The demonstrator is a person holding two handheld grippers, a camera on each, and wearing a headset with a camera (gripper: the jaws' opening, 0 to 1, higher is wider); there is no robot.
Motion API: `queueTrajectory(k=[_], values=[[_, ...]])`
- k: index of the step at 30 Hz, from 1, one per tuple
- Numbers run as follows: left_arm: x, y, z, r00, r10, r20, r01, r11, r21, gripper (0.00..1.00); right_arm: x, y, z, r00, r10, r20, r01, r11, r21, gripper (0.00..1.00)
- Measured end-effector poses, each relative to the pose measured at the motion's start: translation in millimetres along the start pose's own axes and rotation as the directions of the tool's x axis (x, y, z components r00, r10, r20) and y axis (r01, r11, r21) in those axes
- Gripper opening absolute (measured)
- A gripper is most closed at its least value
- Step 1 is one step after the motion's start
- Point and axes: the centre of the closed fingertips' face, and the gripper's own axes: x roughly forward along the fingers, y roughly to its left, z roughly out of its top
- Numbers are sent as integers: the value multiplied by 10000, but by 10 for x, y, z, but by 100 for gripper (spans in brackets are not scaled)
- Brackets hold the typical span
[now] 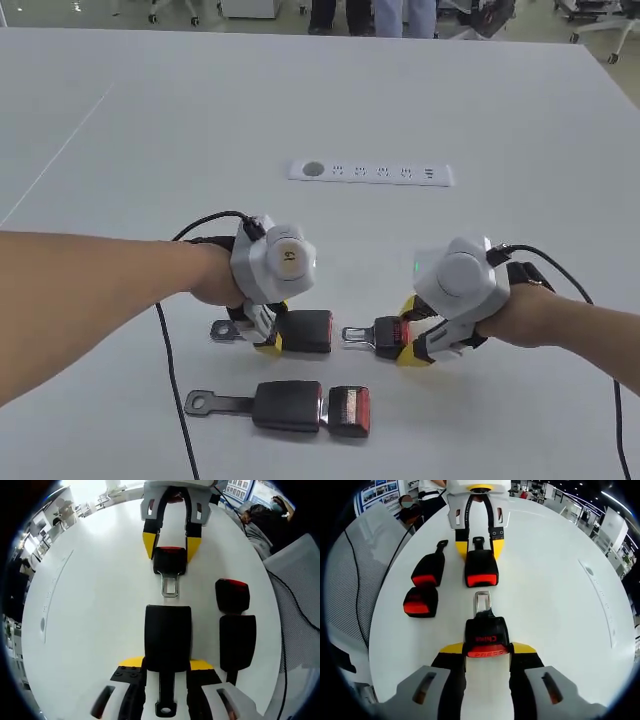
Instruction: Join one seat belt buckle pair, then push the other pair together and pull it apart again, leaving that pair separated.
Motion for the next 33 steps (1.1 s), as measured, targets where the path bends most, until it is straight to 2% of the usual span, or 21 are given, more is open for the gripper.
queueTrajectory(k=[8, 16, 20, 24, 26, 28, 33], values=[[7, 19, -11, 10000, 23, 8, -23, 10000, -28, 31, -67, -19, -96, 10000, -12, -67, 12, 10000, 20, 31], [-1, -37, 23, 9999, 49, 140, -48, 10000, -74, 31, -111, -20, -191, 10000, -17, -50, 17, 10000, 29, 32], [-4, 11, -6, 9999, 53, 115, -52, 10000, -57, 31, -129, -19, -225, 10000, -29, -90, 29, 10000, -15, 32], [-5, -13, 10, 9999, 43, 108, -43, 10000, -32, 31, -149, -35, -270, 9999, -41, -110, 41, 10000, -9, 32], [-5, 20, -12, 9999, 39, 120, -39, 10000, -23, 31, -159, -32, -290, 9999, -42, -116, 42, 10000, 8, 32], [2, -3, -4, 9999, 35, 139, -35, 10000, -15, 31, -168, -30, -308, 9999, -42, -136, 42, 10000, 3, 32], [11, 24, -17, 9998, 24, 214, -24, 10000, -31, 31, -186, -41, -357, 9999, -57, -150, 57, 10000, 37, 32]])
